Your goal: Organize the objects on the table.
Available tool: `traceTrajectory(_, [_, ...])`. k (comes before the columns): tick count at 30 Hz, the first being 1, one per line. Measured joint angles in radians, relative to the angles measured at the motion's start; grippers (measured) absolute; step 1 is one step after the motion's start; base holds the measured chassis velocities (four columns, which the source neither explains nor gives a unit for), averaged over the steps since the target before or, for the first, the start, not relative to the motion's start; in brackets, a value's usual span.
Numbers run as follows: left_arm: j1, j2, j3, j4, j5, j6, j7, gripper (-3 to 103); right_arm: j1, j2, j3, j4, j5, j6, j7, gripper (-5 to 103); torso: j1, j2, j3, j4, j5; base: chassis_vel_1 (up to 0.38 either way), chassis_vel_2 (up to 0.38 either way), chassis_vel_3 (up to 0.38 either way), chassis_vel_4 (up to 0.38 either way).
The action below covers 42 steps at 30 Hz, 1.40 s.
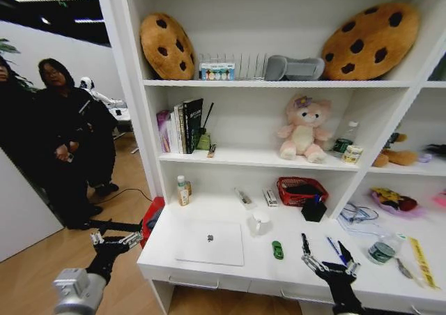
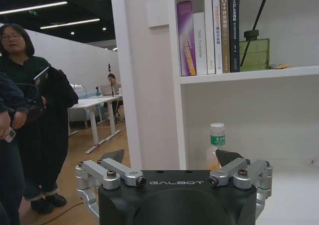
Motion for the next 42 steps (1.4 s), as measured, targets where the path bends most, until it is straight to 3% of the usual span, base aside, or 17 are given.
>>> traceTrajectory(22, [0.014,-0.017,0.005,-0.009,0.029,-0.005,0.002,100,0.002,-0.004,0.003,-0.019,0.007,0.027,0.006,100,-0.002,0.001,-0.001,0.0002,0.0002,0.175,-0.171,-0.169,0.170])
traceTrajectory(42, [0.014,-0.017,0.005,-0.009,0.030,-0.002,-0.001,100,-0.019,0.006,0.005,-0.014,0.003,0.056,0.002,100,-0.001,0.000,0.000,0.0000,0.0000,-0.018,0.011,0.013,0.002])
